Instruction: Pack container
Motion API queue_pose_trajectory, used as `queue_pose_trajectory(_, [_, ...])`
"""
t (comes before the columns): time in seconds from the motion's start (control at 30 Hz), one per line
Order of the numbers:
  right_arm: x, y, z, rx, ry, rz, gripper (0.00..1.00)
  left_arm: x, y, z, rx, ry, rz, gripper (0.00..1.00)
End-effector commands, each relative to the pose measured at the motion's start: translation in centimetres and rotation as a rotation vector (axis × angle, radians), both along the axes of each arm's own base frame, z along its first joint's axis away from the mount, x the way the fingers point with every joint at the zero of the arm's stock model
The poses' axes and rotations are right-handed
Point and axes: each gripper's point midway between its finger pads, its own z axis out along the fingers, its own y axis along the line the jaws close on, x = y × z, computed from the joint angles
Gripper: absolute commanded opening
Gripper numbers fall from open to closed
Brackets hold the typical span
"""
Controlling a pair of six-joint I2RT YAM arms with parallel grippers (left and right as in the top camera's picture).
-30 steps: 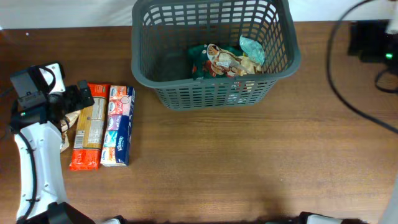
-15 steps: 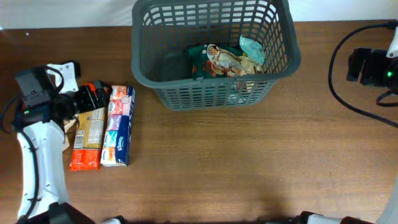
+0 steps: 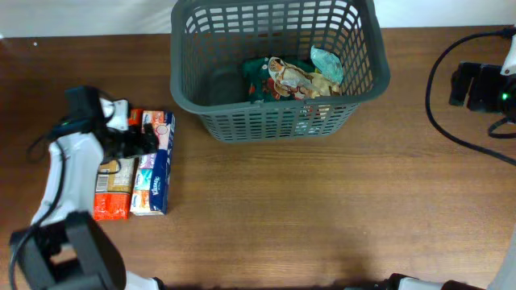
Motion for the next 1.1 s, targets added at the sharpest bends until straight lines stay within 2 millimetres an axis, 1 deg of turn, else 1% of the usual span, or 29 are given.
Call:
queue_pose_trajectory(0.0, [-0.1, -0.3, -0.2, 0.006, 0.006, -0.019, 0.99, 0.1, -0.9, -2.0, 0.087, 0.07, -0.075, 0.93])
queue_pose_trajectory(0.13, [-0.1, -0.3, -0.2, 0.006, 0.006, -0.019, 0.99, -0.4, -0.9, -4.5, 0.133, 0.156, -0.032, 0.9])
queue_pose_trajectory(0.17, [-0.1, -0.3, -0.2, 0.006, 0.006, -0.019, 0.99, -0.5, -1.0, -5.4, 0.125, 0.181, -0.027, 0.84])
queue_pose_trajectory(0.2, [-0.1, -0.3, -0.2, 0.006, 0.006, -0.019, 0.99, -0.6, -1.0, -5.8, 0.123, 0.191, -0.026, 0.82])
queue_pose_trajectory(0.23, [-0.1, -0.3, -0.2, 0.006, 0.006, -0.019, 0.99, -0.8, -1.1, -6.7, 0.119, 0.215, -0.028, 0.75])
queue_pose_trajectory(0.33, [-0.1, -0.3, -0.2, 0.006, 0.006, -0.019, 0.99, -1.2, -1.1, -8.1, 0.112, 0.258, -0.031, 0.7])
queue_pose_trajectory(0.37, [-0.1, -0.3, -0.2, 0.006, 0.006, -0.019, 0.99, -1.5, -1.2, -9.1, 0.107, 0.285, -0.034, 0.65])
queue_pose_trajectory(0.4, [-0.1, -0.3, -0.2, 0.006, 0.006, -0.019, 0.99, -1.8, -1.2, -9.7, 0.104, 0.305, -0.035, 0.54])
queue_pose_trajectory(0.43, [-0.1, -0.3, -0.2, 0.006, 0.006, -0.019, 0.99, -1.9, -1.4, -9.8, 0.091, 0.311, -0.037, 0.44])
queue_pose_trajectory(0.47, [-0.1, -0.3, -0.2, 0.006, 0.006, -0.019, 0.99, -1.9, -1.6, -9.8, 0.081, 0.308, -0.039, 0.37])
queue_pose_trajectory(0.5, [-0.1, -0.3, -0.2, 0.006, 0.006, -0.019, 0.99, -1.6, -1.8, -9.4, 0.072, 0.297, -0.04, 0.24])
queue_pose_trajectory(0.53, [-0.1, -0.3, -0.2, 0.006, 0.006, -0.019, 0.99, -1.2, -1.8, -9.1, 0.065, 0.287, -0.041, 0.17])
queue_pose_trajectory(0.57, [-0.1, -0.3, -0.2, 0.006, 0.006, -0.019, 0.99, -0.6, -2.0, -8.4, 0.053, 0.271, -0.042, 0.11])
queue_pose_trajectory(0.63, [-0.1, -0.3, -0.2, 0.006, 0.006, -0.019, 0.99, 0.7, -2.3, -6.4, 0.03, 0.245, -0.046, 0.09])
queue_pose_trajectory(0.7, [-0.1, -0.3, -0.2, 0.006, 0.006, -0.019, 0.99, 2.0, -2.2, -3.9, 0.031, 0.224, -0.046, 0.05])
queue_pose_trajectory(0.77, [-0.1, -0.3, -0.2, 0.006, 0.006, -0.019, 0.99, 3.4, -2.0, -0.9, 0.036, 0.19, -0.045, 0.02])
queue_pose_trajectory(0.87, [-0.1, -0.3, -0.2, 0.006, 0.006, -0.019, 0.99, 6.0, -1.6, 4.4, 0.055, 0.093, -0.05, 0.02])
queue_pose_trajectory(1.0, [-0.1, -0.3, -0.2, 0.006, 0.006, -0.019, 0.99, 9.7, -1.0, 12.7, 0.093, -0.115, -0.05, 0.02])
queue_pose_trajectory(1.07, [-0.1, -0.3, -0.2, 0.006, 0.006, -0.019, 0.99, 11.1, -0.9, 16.7, 0.125, -0.229, -0.075, 0.02])
